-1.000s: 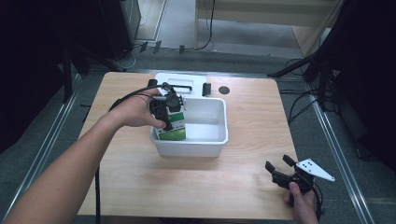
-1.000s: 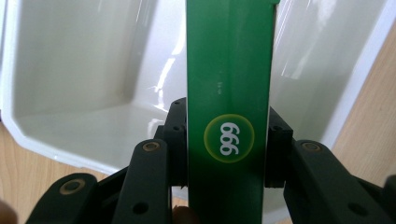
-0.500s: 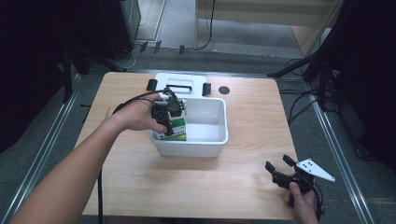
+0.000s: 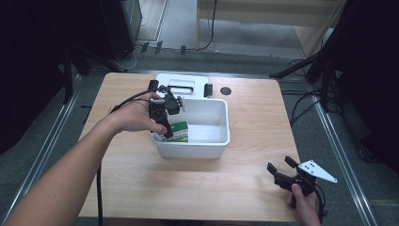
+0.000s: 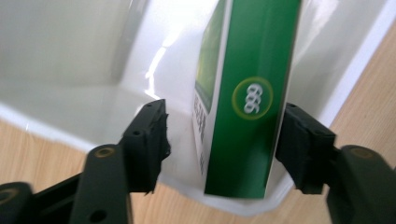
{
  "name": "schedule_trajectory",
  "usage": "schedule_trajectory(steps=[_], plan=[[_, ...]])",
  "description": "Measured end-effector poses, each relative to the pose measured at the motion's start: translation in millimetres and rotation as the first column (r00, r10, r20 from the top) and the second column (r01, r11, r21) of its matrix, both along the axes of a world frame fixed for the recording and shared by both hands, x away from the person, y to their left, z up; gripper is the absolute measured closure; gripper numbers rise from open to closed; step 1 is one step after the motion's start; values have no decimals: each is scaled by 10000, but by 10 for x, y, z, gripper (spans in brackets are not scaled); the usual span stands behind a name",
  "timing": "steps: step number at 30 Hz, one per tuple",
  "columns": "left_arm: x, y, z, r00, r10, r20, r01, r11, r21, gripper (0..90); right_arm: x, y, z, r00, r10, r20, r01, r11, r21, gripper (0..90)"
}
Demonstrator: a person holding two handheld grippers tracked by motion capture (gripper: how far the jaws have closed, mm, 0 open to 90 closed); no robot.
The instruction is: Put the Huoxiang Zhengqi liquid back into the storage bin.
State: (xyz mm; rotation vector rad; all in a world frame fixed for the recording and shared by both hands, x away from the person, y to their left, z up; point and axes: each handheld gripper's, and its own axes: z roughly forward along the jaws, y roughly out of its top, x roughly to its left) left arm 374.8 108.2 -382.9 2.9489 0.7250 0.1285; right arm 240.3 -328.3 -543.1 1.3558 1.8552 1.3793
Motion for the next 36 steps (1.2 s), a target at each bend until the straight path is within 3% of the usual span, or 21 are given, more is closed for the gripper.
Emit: schedule_trajectory(steps=[4,6,8,10,16,21,25,27,33,36], plan=[[0,47,72,9976,656,224,-657,9978,37,239,1,0,0,10000,0,-5,0,10000,13,162],[-8,76,107,9961,865,177,-865,9962,-13,142,1,-1,0,10000,9,-4,-9,10000,4,162],[-19,111,140,9959,906,70,-906,9959,18,107,2,0,0,10000,10,-3,-10,10000,-4,162],[-41,138,160,9941,1066,203,-1069,9942,126,24,0,1,1,10000,2,-47,-1,10000,17,162],[-104,273,255,9895,1396,382,-1395,9902,-42,0,2,1,0,10000,0,-54,0,10000,0,162],[-154,501,324,9802,1933,421,-1914,9804,-458,0,7,-3,-1,10000,-8,-33,8,10000,22,162],[-222,738,337,9686,2453,406,-2409,9663,-909,0,6,0,-1,10000,-3,-42,3,10000,9,163],[-265,859,328,9574,2855,435,-2782,9523,-1255,0,6,0,-2,10000,0,-41,0,10000,2,163],[-399,1198,222,9312,3633,315,-3551,9231,-1474,0,7,2,-2,10000,-4,-39,4,10000,-25,163],[-464,1345,149,9151,4026,248,-3938,9050,-1610,0,9,3,-2,10000,-30,-54,30,10000,-43,163]])
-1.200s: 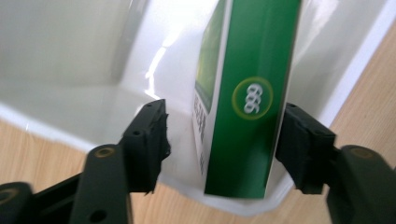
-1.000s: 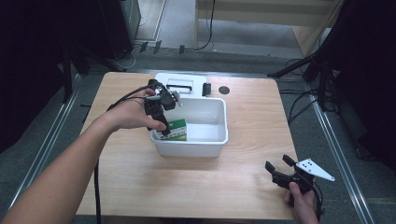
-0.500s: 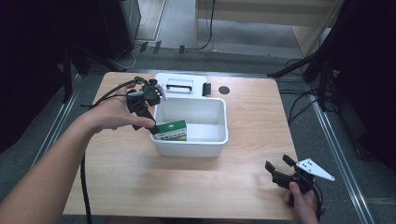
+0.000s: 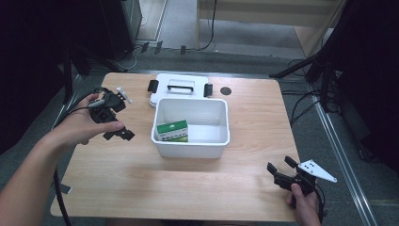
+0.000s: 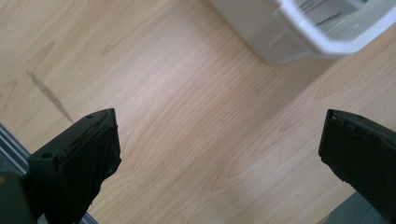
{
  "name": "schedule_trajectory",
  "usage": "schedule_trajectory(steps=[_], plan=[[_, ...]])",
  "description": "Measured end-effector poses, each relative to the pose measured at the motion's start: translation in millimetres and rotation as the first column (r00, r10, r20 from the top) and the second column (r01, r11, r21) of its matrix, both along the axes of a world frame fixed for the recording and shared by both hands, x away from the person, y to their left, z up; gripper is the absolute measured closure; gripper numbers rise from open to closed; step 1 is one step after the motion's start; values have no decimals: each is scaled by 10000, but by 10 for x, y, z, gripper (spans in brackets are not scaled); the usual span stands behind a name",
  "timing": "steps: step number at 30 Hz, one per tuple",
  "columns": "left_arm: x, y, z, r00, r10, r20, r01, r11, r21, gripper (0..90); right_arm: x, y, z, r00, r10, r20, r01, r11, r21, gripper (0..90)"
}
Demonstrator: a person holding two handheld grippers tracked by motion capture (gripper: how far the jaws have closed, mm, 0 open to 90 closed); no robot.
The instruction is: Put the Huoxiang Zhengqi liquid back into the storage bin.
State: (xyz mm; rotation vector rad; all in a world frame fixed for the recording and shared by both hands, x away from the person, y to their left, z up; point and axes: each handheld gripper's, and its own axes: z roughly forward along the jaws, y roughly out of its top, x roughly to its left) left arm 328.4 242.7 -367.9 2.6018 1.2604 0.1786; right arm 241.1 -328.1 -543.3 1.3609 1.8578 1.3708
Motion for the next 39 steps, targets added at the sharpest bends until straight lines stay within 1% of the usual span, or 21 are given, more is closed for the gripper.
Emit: schedule_trajectory(steps=[5,9,14,16,18,20,22,23,24,25,26,27,28,29,30,32,34,35,37,38,39], plan=[[-110,190,-146,9974,701,154,-694,9968,-385,0,1,2,0,10000,-32,-30,32,10000,-9,163],[-197,297,-295,9908,1254,516,-1237,9917,-355,0,2,4,0,10000,-14,-32,14,10000,-10,163],[-309,412,-535,9708,2174,1013,-2104,9747,-758,0,3,5,0,10000,-12,-36,12,10000,-14,163],[-357,455,-643,9587,2558,1242,-2429,9638,-1100,0,2,5,-1,10000,-8,-33,8,10000,-19,163],[-408,494,-744,9442,2785,1759,-2578,9572,-1316,0,3,6,0,10000,-14,-43,14,10000,-10,163],[-460,526,-853,9220,3129,2281,-2851,9472,-1469,0,3,6,-1,10000,-14,-43,14,10000,-11,163],[-519,565,-965,9030,3420,2602,-2998,9351,-1887,0,3,6,-1,10000,-16,-45,16,10000,-25,163],[-550,576,-1024,8925,3508,2837,-3047,9324,-1942,0,3,7,-1,10000,-20,-45,20,10000,-31,163],[-584,586,-1081,8833,3499,3119,-3040,9342,-1869,0,3,8,-2,10000,-24,-39,24,10000,-30,163],[-619,593,-1136,8699,3575,3398,-3152,9329,-1743,0,3,9,-1,10000,-29,-45,28,10000,-27,163],[-651,607,-1188,8555,3697,3627,-3256,9285,-1784,0,3,9,-1,10000,-28,-47,27,10000,-31,163],[-683,634,-1233,8452,3830,3728,-3281,9224,-2038,0,3,8,-1,10000,-27,-49,27,10000,-33,163],[-717,659,-1276,8310,4022,3843,-3350,9133,-2315,0,3,8,-1,10000,-26,-46,26,10000,-35,163],[-754,685,-1317,8137,4216,4002,-3432,9041,-2546,0,3,8,-1,10000,-23,-47,23,10000,-35,163],[-801,720,-1369,7895,4466,4209,-3508,8912,-2876,0,3,8,-1,10000,-24,-50,24,10000,-35,163],[-859,771,-1448,7589,4872,4321,-3655,8678,-3366,0,3,9,-1,10000,-25,-47,25,10000,-32,163],[-927,825,-1538,7246,5237,4480,-3731,8446,-3839,0,3,8,-2,10000,-25,-40,25,10000,-32,163],[-957,845,-1579,7045,5422,4579,-3791,8329,-4031,0,3,9,-1,10000,-25,-43,24,10000,-33,163],[-1018,882,-1636,6751,5641,4754,-3782,8180,-4335,0,2,9,-1,10000,-22,-45,22,10000,-29,163],[-1045,892,-1659,6572,5715,4914,-3763,8137,-4431,0,3,8,-2,10000,-22,-41,21,10000,-32,163],[-1074,898,-1677,6434,5740,5065,-3735,8129,-4469,0,3,8,-1,10000,-20,-46,20,10000,-34,163]])
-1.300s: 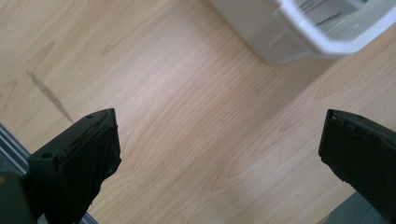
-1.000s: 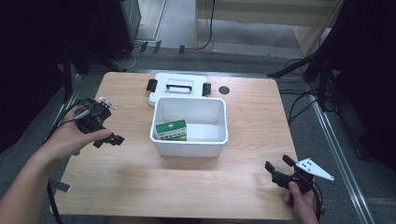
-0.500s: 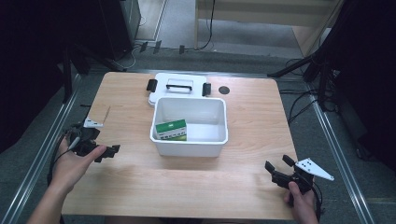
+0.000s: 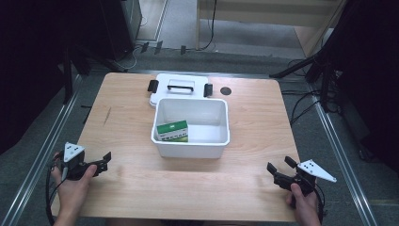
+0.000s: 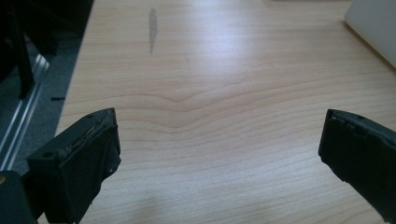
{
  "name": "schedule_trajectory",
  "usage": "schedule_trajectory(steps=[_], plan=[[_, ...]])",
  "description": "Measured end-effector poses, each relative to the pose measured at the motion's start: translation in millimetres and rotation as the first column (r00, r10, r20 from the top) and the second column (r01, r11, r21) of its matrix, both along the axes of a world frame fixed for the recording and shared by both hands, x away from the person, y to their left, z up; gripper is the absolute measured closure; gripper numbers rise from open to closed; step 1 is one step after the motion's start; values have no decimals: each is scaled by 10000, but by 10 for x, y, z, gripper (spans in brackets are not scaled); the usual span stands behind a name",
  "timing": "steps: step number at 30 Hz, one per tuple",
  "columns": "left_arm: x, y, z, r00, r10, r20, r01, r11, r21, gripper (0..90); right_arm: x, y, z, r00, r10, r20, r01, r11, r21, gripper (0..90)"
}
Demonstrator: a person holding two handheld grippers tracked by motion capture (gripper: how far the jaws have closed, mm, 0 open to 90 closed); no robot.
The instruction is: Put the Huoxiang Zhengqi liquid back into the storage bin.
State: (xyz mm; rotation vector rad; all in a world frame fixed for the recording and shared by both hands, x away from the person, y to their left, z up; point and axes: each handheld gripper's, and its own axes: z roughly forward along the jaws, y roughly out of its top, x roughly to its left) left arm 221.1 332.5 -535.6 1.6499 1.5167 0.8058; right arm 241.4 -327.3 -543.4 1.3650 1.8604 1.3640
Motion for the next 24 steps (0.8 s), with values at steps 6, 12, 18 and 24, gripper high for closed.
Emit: schedule_trajectory(steps=[6,12,18,24], plan=[[-135,4,-103,9979,177,619,-175,9998,-36,0,0,-1,0,10000,5,-7,-5,10000,5,163],[-158,31,-127,9968,127,790,-87,9987,-506,0,-1,-1,0,10000,-1,-27,1,10000,20,163],[-154,32,-142,9957,131,912,-70,9977,-667,0,-2,-3,-1,10000,46,7,-46,10000,13,163],[-158,-2,-153,9955,-46,950,93,9987,-496,0,-3,-2,-1,10000,22,-18,-22,10000,9,163]])
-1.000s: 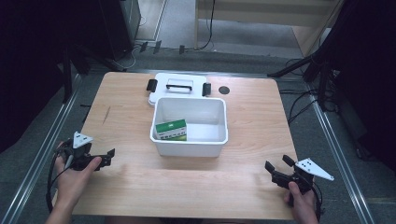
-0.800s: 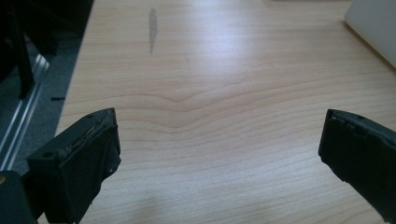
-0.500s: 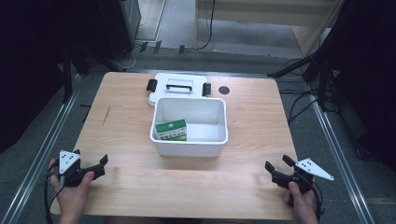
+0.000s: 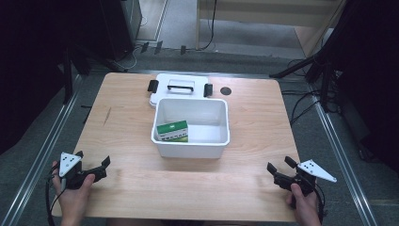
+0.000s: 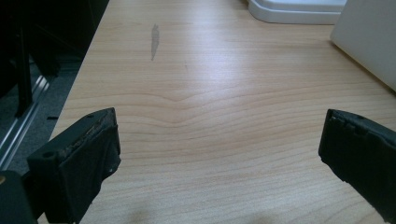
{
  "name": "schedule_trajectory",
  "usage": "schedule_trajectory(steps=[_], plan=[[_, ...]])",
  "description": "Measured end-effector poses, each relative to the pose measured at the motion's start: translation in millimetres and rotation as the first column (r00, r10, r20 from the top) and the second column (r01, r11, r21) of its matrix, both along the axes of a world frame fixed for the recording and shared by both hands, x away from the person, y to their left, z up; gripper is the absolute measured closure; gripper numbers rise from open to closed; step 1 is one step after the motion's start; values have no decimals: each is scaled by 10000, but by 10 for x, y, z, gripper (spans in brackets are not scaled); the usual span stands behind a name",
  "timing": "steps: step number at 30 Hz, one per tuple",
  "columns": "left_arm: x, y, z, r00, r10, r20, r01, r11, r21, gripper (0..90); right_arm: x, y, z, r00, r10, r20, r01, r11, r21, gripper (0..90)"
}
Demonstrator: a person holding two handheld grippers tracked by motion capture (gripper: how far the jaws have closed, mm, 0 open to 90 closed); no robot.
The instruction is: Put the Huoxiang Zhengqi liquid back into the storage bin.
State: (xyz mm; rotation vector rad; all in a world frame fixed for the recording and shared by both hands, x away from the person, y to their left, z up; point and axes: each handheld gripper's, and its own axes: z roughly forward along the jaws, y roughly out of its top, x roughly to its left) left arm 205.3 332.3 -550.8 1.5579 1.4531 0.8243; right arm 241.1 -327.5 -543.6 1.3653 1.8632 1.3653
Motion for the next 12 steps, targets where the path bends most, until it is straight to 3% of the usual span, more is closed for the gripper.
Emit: schedule_trajectory(steps=[12], plan=[[11,25,-2,9999,59,-92,-62,9995,-305,0,0,-1,-1,10000,13,-10,-13,10000,-18,163]])
